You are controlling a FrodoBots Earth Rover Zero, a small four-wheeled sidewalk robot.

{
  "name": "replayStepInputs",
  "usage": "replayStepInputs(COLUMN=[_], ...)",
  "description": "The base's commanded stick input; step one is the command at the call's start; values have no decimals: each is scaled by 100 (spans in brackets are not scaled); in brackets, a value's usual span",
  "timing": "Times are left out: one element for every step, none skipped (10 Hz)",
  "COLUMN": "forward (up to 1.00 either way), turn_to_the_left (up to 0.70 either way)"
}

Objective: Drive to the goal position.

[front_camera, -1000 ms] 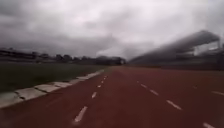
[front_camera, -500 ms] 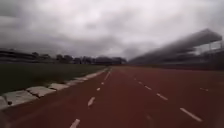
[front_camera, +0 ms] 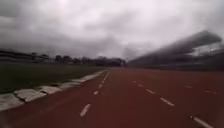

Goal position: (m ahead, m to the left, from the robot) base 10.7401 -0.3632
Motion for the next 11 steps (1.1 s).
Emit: replayStepInputs(forward=[70,70,70,70,70,70,70,70,70,70,70], turn_to_the_left=[0,0,0,0,0,0,0,0,0,0,0])
